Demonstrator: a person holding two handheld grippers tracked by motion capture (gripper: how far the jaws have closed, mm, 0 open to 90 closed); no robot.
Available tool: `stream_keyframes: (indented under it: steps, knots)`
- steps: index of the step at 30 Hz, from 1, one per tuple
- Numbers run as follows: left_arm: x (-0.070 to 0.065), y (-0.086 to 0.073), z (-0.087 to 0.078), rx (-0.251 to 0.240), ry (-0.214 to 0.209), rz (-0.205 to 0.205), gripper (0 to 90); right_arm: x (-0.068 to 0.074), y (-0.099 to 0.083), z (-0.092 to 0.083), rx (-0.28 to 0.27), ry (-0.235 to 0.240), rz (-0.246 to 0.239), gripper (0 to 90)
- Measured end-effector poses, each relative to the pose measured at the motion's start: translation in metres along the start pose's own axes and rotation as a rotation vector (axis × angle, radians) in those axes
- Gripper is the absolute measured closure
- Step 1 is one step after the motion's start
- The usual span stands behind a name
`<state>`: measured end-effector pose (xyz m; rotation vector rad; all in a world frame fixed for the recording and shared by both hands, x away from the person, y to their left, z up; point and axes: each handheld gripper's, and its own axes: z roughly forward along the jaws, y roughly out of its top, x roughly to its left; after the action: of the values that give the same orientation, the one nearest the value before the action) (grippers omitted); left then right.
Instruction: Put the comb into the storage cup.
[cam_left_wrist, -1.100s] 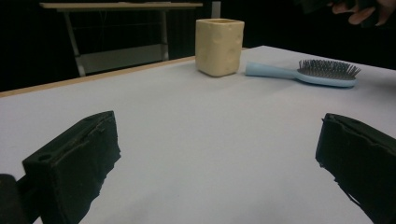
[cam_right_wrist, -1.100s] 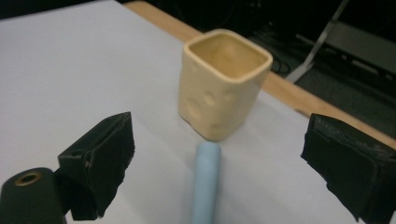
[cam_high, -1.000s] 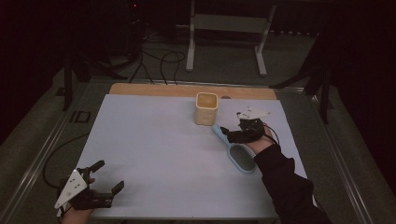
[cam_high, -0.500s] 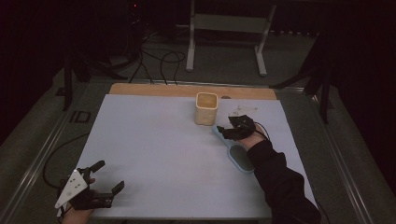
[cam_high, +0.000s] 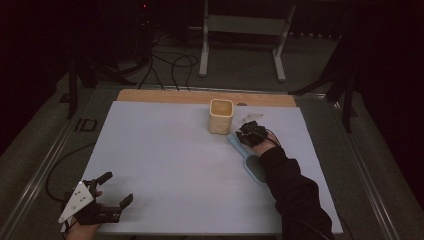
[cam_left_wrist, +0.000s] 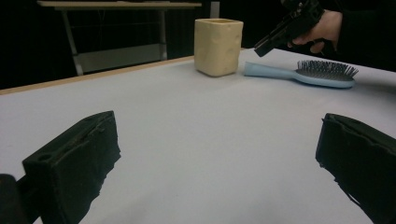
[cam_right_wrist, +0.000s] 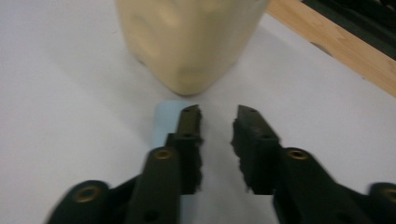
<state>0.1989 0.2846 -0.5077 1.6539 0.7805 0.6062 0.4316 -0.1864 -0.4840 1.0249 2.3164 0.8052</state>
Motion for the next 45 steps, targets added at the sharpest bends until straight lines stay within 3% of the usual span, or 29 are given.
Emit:
stream_keyframes:
  steps: [1,2,4,6,9,17,20,29,34,45]
  knots:
    - [0.0,0.0,0.0,0.0,0.0,0.0,0.0,0.0,0.0,0.0,0.0,0.0,0.0,78.1]
    - [0.0,0.0,0.0,-0.004,-0.001,0.0,0.0,-0.001,0.001,0.003,0.022,-0.013,0.001,86.6]
    - [0.0,0.0,0.0,-0.003,-0.001,-0.002,0.0,-0.001,0.002,0.004,0.031,-0.01,0.001,89.6]
    - [0.0,0.0,0.0,-0.001,-0.002,-0.001,0.0,-0.001,0.005,0.01,0.07,-0.005,-0.008,90.0]
    - [0.0,0.0,0.0,-0.005,-0.001,-0.003,0.0,-0.001,0.007,0.013,0.079,-0.003,-0.017,90.0]
    - [0.0,0.0,0.0,-0.004,-0.002,-0.003,0.0,0.002,0.011,0.027,0.126,0.007,0.014,90.0]
    - [0.001,0.0,0.0,-0.006,-0.003,-0.005,0.0,0.004,0.011,0.029,0.147,0.0,0.001,90.0]
    - [-0.001,0.0,0.001,0.003,-0.01,0.004,0.0,0.016,0.017,0.031,0.16,0.055,-0.001,90.0]
    - [-0.001,0.0,0.0,0.0,-0.006,0.003,0.0,0.028,0.017,0.031,0.167,0.07,-0.017,90.0]
    - [-0.001,0.001,0.001,0.005,-0.006,0.01,0.0,0.068,0.015,0.018,0.157,0.176,-0.061,90.0]
